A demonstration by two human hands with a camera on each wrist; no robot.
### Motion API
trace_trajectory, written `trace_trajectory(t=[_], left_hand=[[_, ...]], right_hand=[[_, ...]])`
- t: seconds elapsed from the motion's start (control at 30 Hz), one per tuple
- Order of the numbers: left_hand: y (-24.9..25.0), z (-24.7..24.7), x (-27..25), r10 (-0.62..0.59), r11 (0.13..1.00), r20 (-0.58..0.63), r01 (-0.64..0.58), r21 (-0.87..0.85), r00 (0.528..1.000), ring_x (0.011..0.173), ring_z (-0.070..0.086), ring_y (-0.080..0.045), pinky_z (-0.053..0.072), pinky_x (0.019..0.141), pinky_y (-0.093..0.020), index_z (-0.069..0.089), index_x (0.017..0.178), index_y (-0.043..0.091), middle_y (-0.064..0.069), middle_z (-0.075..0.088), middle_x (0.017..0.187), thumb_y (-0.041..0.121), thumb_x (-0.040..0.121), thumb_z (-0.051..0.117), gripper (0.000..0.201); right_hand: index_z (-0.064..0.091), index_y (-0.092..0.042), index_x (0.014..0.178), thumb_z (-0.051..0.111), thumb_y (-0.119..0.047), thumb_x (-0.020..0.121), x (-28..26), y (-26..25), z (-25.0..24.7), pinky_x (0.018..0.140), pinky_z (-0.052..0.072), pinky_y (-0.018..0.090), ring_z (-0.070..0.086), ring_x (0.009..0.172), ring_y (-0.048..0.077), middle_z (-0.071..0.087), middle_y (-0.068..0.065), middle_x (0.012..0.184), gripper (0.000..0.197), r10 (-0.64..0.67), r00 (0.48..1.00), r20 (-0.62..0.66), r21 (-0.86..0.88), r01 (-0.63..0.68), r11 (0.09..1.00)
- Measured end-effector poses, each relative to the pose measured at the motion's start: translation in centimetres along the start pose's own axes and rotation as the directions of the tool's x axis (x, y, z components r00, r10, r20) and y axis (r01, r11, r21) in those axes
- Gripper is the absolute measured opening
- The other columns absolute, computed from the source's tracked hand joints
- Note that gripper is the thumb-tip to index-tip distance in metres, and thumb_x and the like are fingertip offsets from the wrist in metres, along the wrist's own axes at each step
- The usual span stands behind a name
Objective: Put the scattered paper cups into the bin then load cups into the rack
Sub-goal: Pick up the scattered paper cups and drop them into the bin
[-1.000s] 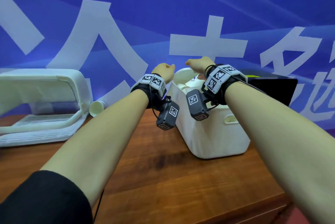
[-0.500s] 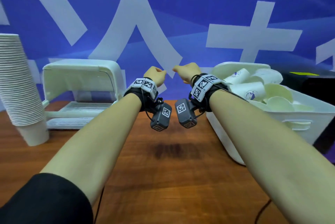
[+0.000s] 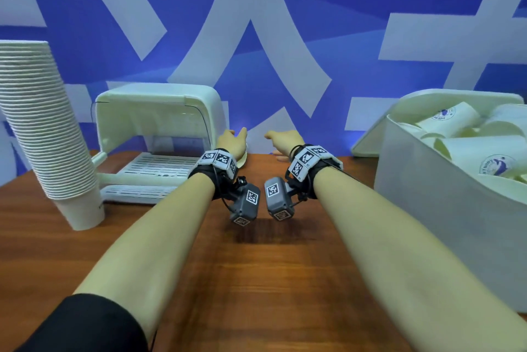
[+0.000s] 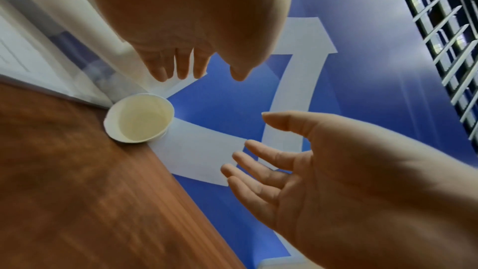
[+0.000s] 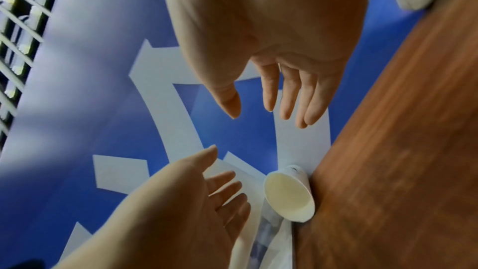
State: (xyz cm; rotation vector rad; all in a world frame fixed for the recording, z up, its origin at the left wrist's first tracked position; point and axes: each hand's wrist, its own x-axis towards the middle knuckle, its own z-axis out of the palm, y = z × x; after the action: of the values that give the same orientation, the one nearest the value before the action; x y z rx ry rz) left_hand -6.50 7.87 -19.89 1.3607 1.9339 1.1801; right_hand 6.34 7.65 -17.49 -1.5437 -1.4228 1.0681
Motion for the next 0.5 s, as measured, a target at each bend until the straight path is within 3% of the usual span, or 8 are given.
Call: trace_trajectory(t=[0.1,0.2,0.3,0.37,0.43,0.5], left_hand=[[-1.4,0.8,1.1,-0.033,0.999,-0.034,0.033,0.004,0.999,0.124,0.046,-0.037,0.034,0.101,-0.037,0.049,0.131,-0.006,-0.023,0.050,0.136,0.042,0.098,0.039,0.060],[-2.2,1.4,1.9,-0.056,0.997,0.026,0.055,0.048,0.998,0.124,0.044,-0.036,0.033,0.096,-0.034,0.049,0.130,-0.001,-0.022,0.050,0.122,0.038,0.100,0.034,0.052],[-2.9,2.1,3.4,-0.055,0.998,0.037,0.054,0.036,0.998,0.126,0.045,-0.036,0.034,0.106,-0.039,0.046,0.133,0.000,-0.021,0.048,0.136,0.047,0.099,0.034,0.059],[-3.1,2.5,4.3,-0.048,0.997,0.026,0.046,0.058,0.999,0.125,0.047,-0.035,0.036,0.107,-0.041,0.048,0.131,-0.001,-0.022,0.050,0.136,0.051,0.097,0.035,0.064],[-3.1,3.3,5.2,-0.030,0.997,0.014,0.029,0.078,0.999,0.128,0.044,-0.036,0.032,0.109,-0.042,0.047,0.132,-0.003,-0.023,0.047,0.138,0.044,0.099,0.036,0.059],[-3.1,4.0,5.1,-0.005,0.982,0.017,0.002,0.187,1.000,0.132,0.037,-0.038,0.026,0.111,-0.043,0.042,0.139,0.004,-0.020,0.041,0.143,0.044,0.099,0.034,0.057]], right_hand=[[0.058,0.000,0.124,0.059,-0.032,0.089,1.7,1.0,1.4,0.090,0.054,0.037,0.065,0.103,0.027,0.061,0.012,0.104,0.047,0.039,0.998,0.055,0.045,-0.042,0.998],[0.055,-0.003,0.125,0.058,-0.032,0.091,3.2,1.9,2.1,0.089,0.055,0.036,0.064,0.105,0.025,0.061,0.011,0.115,0.045,0.050,0.993,0.106,0.070,-0.058,0.996],[0.051,-0.008,0.130,0.055,-0.034,0.093,4.5,2.5,2.5,0.086,0.055,0.034,0.064,0.102,0.023,0.058,0.009,0.127,0.046,0.067,0.985,0.162,0.081,-0.081,0.993],[0.049,-0.011,0.133,0.055,-0.037,0.093,5.3,3.0,2.9,0.080,0.056,0.034,0.065,0.102,0.023,0.057,0.007,0.128,0.049,0.091,0.977,0.192,0.096,-0.111,0.989],[0.048,-0.012,0.134,0.056,-0.040,0.091,6.1,3.4,3.5,0.085,0.056,0.035,0.064,0.104,0.024,0.057,0.008,0.126,0.051,0.116,0.968,0.225,0.129,-0.147,0.981],[0.047,-0.015,0.134,0.055,-0.042,0.092,6.8,3.7,4.2,0.090,0.054,0.037,0.062,0.105,0.026,0.055,0.009,0.126,0.051,0.123,0.955,0.271,0.157,-0.170,0.973]])
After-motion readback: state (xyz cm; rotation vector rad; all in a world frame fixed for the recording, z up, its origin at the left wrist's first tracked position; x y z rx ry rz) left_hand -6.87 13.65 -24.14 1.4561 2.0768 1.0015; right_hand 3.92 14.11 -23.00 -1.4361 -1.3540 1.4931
